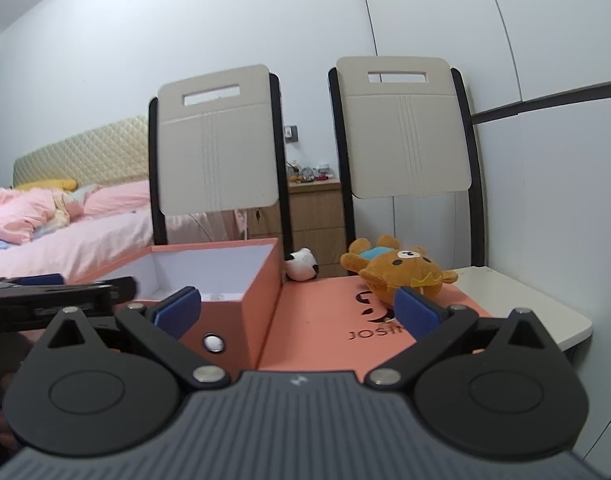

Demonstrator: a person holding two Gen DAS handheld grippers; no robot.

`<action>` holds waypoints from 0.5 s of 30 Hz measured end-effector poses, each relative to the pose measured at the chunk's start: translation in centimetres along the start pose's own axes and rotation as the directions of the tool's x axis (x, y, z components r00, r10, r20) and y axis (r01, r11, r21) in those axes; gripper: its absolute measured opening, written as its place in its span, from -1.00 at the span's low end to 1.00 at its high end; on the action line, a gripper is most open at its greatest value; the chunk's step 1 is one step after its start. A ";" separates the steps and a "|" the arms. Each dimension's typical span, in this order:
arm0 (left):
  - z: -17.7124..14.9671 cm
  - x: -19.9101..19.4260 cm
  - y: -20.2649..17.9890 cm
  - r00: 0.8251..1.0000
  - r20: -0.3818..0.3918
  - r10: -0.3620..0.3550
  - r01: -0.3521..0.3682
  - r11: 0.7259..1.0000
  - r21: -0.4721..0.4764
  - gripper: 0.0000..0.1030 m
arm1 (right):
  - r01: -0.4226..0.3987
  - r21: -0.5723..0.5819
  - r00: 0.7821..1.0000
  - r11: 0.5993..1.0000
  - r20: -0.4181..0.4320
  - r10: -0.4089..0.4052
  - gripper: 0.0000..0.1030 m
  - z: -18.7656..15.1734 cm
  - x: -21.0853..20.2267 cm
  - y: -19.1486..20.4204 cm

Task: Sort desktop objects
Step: 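Move the right gripper to the brown teddy bear and grasp it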

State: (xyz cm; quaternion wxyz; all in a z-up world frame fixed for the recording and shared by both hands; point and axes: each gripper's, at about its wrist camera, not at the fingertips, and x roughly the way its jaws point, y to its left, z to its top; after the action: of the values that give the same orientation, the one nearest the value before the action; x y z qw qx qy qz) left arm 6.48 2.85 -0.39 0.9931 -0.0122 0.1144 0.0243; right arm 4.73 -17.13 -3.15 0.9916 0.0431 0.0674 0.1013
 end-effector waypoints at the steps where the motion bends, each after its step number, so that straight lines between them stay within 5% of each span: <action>1: 0.0 0.0 0.1 1.000 0.000 0.000 0.000 1.000 -0.005 1.00 | 0.007 -0.010 1.000 1.000 -0.005 -0.007 1.00 0.4 0.5 -0.3; 15: -0.4 1.3 1.1 0.999 -0.042 0.010 -0.011 0.999 -0.034 1.00 | 0.105 -0.072 0.970 0.992 -0.212 -0.118 1.00 4.6 18.5 -7.8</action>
State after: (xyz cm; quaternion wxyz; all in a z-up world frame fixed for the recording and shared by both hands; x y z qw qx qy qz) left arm 7.56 3.94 -1.10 0.9899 -0.0292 0.1348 0.0313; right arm 24.90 -21.28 -1.66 0.9834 -0.0021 0.1737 0.0516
